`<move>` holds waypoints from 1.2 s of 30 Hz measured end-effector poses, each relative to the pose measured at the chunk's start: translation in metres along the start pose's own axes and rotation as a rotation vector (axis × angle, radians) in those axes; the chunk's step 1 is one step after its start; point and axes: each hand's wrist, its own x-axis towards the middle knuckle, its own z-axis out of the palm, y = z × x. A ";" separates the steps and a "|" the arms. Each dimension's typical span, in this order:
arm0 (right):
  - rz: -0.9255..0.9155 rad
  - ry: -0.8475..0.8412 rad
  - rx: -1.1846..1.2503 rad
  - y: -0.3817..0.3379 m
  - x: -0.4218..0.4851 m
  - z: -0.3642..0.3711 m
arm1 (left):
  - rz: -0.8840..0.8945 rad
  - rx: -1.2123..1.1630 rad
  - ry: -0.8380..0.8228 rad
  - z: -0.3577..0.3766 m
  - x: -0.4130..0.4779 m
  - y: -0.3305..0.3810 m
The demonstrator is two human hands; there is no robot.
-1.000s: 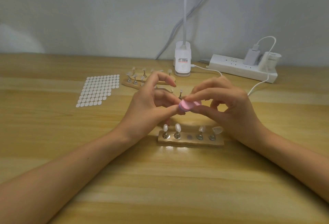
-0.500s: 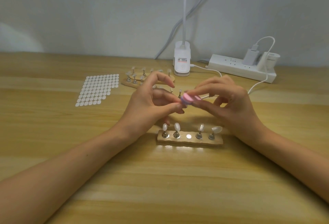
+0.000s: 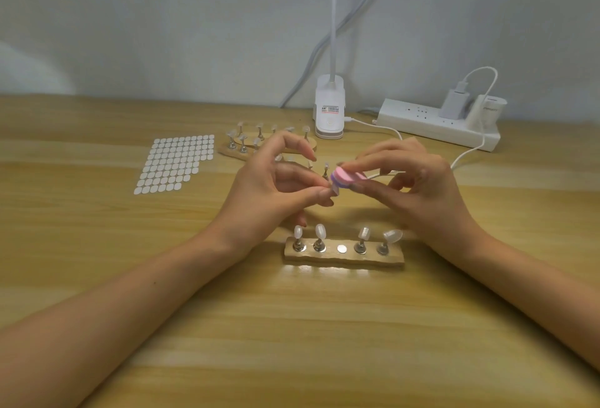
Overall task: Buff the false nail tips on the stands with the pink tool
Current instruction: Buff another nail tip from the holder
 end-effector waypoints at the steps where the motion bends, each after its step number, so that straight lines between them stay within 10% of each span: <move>1: -0.020 -0.020 0.003 0.000 -0.001 0.000 | 0.004 0.005 -0.007 0.000 0.000 0.000; 36: -0.055 -0.025 -0.031 0.001 0.001 0.000 | -0.017 -0.034 -0.007 0.001 0.000 0.002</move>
